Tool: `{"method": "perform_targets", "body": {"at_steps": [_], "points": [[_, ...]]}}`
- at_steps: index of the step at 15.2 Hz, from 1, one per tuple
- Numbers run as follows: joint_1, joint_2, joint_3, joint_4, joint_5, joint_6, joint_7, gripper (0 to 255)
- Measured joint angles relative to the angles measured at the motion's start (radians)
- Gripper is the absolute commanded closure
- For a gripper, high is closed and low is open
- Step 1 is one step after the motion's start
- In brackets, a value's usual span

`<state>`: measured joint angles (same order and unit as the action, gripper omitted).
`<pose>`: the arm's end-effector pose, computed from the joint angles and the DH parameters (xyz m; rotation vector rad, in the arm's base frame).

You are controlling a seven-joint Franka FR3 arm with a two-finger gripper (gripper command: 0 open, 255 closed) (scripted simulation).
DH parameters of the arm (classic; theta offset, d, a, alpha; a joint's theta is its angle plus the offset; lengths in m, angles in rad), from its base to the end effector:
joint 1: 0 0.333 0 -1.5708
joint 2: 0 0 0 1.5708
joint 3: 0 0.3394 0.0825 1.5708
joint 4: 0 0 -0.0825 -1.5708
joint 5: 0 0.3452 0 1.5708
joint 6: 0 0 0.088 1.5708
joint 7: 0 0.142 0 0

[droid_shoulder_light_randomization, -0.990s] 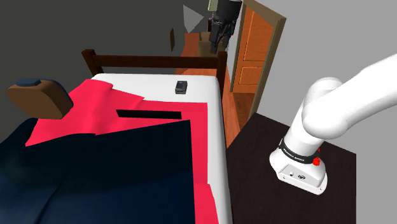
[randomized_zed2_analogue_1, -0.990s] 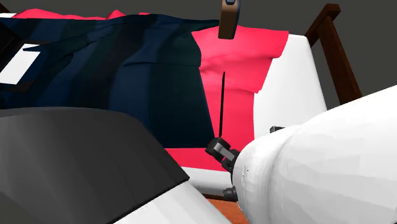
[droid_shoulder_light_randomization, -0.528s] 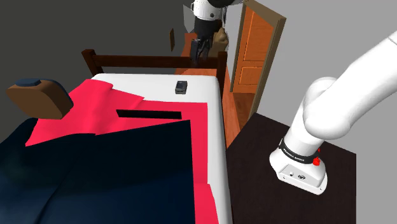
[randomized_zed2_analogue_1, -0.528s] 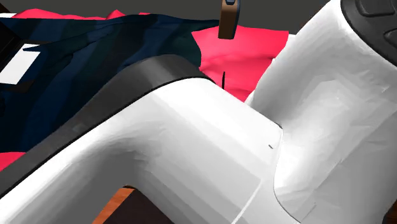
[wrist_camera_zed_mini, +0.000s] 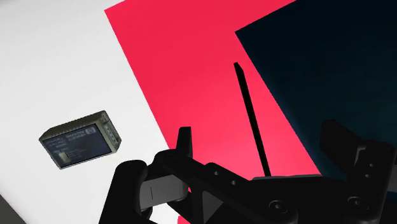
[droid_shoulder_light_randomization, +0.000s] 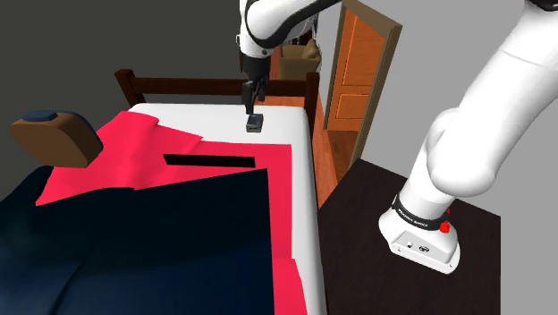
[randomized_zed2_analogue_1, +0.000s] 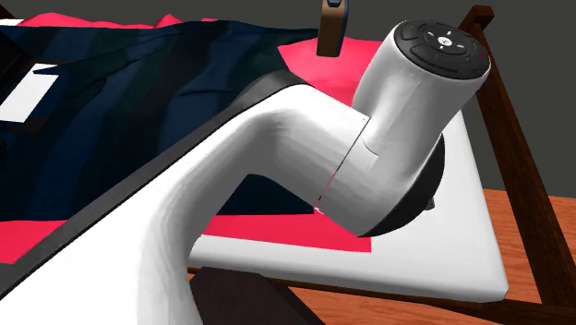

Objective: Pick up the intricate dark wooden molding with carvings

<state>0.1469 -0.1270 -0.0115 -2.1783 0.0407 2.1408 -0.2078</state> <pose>0.4787 0.0680 0.4602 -3.0646 -0.4990 -0.1410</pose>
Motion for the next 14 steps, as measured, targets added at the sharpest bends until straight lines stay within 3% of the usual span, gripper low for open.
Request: {"method": "perform_targets", "body": {"at_steps": [8,14], "points": [[0.039,0.289,0.036,0.175,-0.02,0.087,-0.049,0],[0.073,0.511,0.06,0.367,-0.051,0.095,-0.076,0]]}}
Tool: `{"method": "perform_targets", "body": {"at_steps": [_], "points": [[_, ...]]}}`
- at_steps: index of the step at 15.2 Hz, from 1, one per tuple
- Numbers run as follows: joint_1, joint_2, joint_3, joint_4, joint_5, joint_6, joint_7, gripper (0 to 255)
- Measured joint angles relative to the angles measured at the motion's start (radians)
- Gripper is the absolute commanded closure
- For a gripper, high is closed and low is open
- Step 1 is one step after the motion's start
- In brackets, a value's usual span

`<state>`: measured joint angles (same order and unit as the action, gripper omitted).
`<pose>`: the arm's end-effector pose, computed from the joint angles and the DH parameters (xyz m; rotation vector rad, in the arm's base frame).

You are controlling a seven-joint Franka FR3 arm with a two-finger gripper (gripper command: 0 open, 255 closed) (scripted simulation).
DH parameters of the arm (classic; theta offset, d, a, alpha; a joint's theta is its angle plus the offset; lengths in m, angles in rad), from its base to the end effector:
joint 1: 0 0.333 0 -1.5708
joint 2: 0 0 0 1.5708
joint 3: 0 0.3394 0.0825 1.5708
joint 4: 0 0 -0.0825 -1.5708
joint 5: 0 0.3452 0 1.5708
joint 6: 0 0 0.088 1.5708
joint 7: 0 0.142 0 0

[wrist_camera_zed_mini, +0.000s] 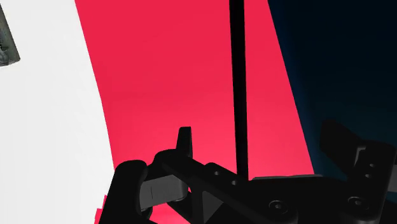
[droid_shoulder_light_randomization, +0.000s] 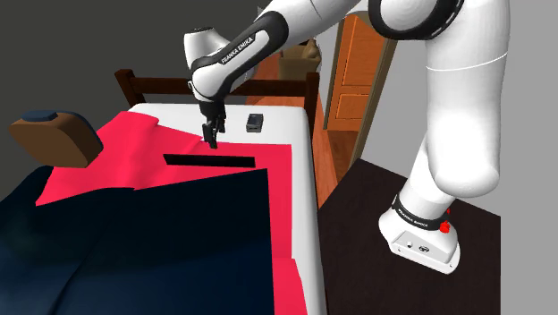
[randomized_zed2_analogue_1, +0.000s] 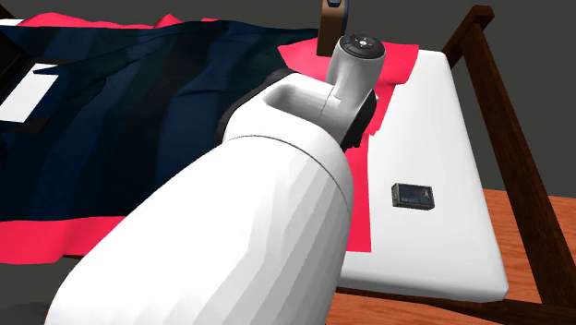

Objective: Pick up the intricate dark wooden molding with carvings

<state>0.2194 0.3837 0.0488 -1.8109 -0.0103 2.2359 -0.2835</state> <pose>0.6041 0.1629 0.3442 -3.0119 -0.8563 -0.0655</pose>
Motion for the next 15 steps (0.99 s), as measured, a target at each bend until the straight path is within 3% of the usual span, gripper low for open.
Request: {"method": "perform_targets", "body": {"at_steps": [3,10,11,15], "points": [[0.013,0.081,0.007,0.056,-0.013,0.016,-0.011,0],[0.013,0.146,0.005,0.053,-0.018,0.083,-0.017,0],[0.014,0.15,0.005,0.053,-0.019,0.087,-0.016,255],[0.014,0.153,0.005,0.053,-0.019,0.09,-0.015,255]]}}
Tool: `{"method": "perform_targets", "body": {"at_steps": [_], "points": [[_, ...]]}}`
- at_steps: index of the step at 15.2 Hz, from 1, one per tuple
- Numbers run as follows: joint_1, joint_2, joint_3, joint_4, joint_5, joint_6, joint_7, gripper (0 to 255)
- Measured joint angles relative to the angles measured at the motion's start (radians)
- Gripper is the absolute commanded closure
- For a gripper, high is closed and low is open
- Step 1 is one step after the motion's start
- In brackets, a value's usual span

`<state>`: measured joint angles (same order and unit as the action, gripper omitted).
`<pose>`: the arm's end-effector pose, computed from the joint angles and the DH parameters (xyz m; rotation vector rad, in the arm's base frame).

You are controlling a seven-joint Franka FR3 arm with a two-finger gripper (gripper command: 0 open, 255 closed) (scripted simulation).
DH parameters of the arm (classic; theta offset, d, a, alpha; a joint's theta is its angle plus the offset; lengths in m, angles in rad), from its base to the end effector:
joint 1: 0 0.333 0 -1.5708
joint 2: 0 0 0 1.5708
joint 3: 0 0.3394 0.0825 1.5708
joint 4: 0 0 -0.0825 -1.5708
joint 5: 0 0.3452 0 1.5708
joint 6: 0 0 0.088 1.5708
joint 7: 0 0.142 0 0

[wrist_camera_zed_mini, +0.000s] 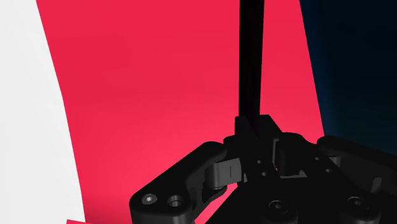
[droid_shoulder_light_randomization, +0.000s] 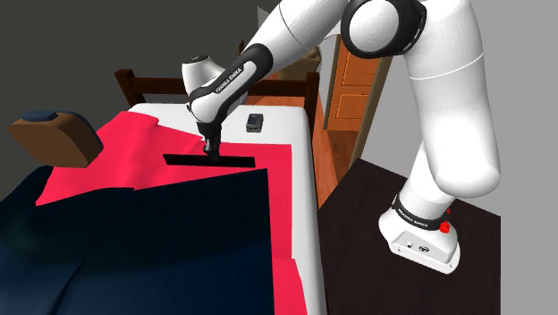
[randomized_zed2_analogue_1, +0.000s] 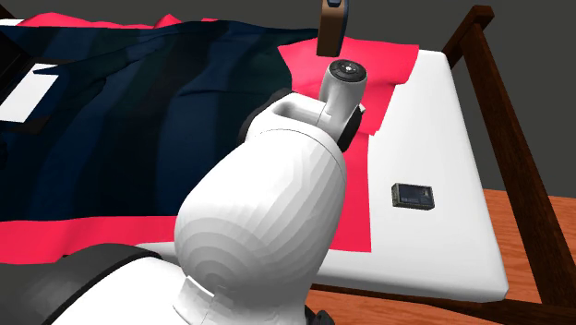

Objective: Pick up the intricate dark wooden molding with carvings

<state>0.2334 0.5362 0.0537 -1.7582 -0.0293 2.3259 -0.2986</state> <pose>0.6248 0.1797 0.2771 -2.9968 -0.9229 -0.0509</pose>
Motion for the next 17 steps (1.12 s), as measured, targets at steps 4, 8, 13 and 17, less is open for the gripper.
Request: {"method": "perform_targets", "body": {"at_steps": [4,8,13,17], "points": [[0.0,0.0,0.0,0.0,0.0,0.0,0.0,255],[-0.002,-0.01,0.0,0.002,0.001,-0.012,-0.002,255],[-0.003,-0.046,0.002,0.012,0.003,-0.058,-0.003,255],[-0.003,-0.075,0.003,0.027,0.005,-0.101,-0.003,255]]}}
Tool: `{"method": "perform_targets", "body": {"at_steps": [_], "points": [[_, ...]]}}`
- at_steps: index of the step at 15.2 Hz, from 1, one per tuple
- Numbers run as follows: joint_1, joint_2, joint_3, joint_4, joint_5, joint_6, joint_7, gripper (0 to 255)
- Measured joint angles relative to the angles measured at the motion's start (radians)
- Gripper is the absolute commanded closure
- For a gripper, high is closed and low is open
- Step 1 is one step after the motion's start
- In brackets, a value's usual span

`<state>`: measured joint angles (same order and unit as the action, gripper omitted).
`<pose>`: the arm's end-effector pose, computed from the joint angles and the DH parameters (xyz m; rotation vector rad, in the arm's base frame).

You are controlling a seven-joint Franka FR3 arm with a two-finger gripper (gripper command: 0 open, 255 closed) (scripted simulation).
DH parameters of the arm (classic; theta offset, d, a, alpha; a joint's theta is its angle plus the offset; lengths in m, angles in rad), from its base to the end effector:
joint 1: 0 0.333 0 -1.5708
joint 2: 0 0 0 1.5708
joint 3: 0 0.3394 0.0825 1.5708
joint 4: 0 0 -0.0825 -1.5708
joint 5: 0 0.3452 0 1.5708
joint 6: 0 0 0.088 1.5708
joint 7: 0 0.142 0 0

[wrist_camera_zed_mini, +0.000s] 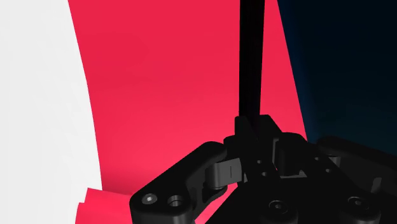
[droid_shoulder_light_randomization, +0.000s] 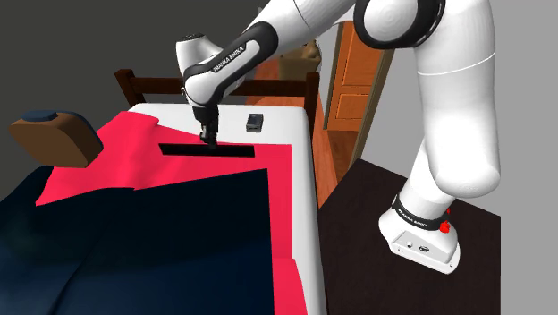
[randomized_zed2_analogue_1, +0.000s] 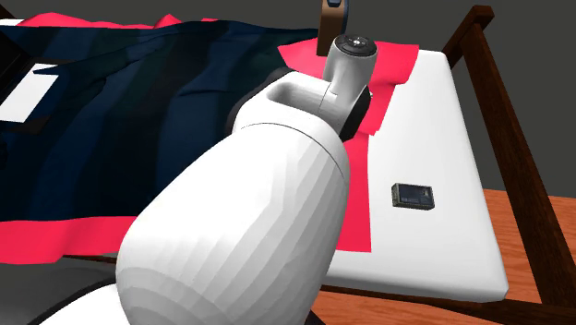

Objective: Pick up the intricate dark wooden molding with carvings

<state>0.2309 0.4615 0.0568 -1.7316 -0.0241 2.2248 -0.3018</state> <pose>0.6209 0.1784 0.3272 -2.9967 -0.9229 -0.0511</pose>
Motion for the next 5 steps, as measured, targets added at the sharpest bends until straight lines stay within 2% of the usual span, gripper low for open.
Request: {"method": "perform_targets", "body": {"at_steps": [5], "points": [[-0.002,-0.032,0.001,0.016,0.002,-0.047,-0.003,255]]}}
